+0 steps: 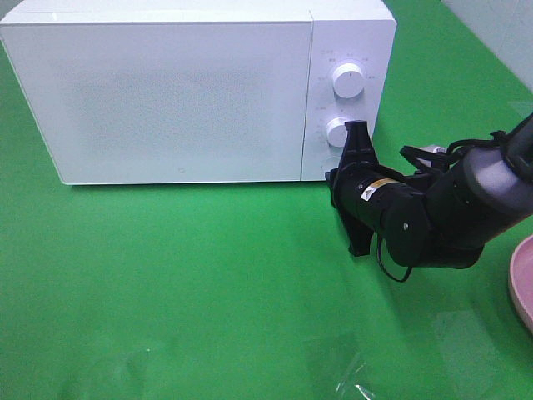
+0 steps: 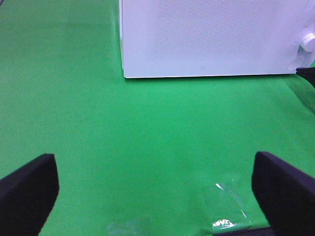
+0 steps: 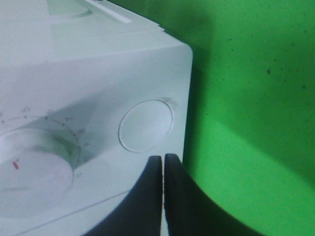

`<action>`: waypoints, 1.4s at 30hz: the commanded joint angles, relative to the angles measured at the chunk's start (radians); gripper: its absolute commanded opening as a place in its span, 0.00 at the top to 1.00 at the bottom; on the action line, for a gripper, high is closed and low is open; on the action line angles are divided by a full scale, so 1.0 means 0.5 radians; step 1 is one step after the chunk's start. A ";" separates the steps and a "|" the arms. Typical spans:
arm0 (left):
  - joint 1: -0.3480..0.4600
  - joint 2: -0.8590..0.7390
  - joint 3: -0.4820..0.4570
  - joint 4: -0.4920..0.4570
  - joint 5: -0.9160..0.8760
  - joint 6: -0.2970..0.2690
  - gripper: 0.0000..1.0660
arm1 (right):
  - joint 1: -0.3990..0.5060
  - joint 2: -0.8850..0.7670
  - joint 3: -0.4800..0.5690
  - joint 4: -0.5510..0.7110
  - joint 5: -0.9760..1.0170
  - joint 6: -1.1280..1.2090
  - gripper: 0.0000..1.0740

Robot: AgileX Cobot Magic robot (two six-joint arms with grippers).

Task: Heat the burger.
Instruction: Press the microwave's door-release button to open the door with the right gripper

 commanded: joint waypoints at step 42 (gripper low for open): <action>-0.012 -0.010 0.004 0.000 0.000 -0.014 0.04 | -0.114 0.168 -0.260 0.104 -0.518 -0.106 1.00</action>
